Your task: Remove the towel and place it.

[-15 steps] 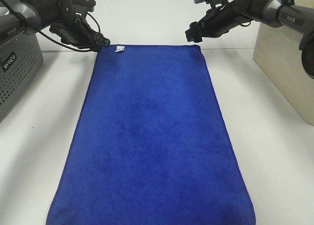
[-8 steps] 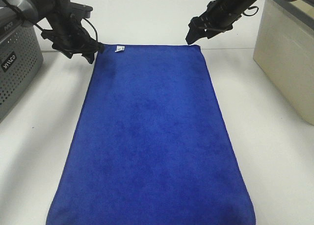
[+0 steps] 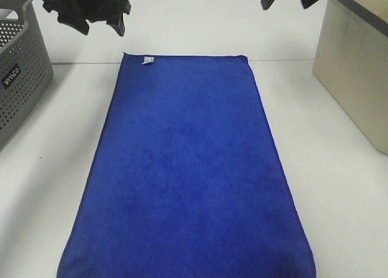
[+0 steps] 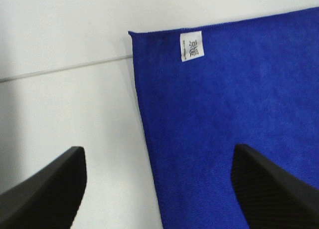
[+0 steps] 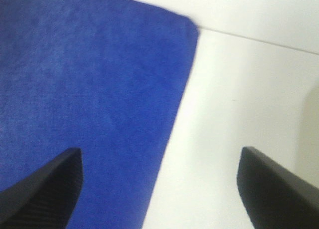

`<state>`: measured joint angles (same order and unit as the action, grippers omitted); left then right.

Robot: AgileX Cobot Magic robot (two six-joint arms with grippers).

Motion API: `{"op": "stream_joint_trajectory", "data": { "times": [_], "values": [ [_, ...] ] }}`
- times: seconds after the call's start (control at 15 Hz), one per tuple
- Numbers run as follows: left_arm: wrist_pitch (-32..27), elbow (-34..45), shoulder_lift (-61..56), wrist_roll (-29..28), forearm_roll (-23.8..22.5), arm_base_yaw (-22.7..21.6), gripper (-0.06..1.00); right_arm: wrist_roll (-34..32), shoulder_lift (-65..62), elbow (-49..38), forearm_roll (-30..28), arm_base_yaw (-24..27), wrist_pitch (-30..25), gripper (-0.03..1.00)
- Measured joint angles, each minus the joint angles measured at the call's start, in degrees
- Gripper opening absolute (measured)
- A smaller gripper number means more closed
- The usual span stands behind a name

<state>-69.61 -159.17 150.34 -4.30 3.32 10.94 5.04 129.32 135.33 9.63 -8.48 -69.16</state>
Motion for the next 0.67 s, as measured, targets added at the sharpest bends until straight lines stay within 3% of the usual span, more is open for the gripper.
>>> {"op": "stream_joint_trajectory", "data": {
  "times": [0.33,0.67],
  "values": [
    [-0.06,0.86,-9.80,1.72,-0.46,-0.29,0.75,-2.23,-7.39,0.06,-1.89,0.06,-0.57,0.82],
    [0.00,17.07,-25.32,4.93,-0.74,-8.37,0.75,-3.15,-15.87,-3.09,-1.55,5.61,-0.57,0.82]
  ]
}}
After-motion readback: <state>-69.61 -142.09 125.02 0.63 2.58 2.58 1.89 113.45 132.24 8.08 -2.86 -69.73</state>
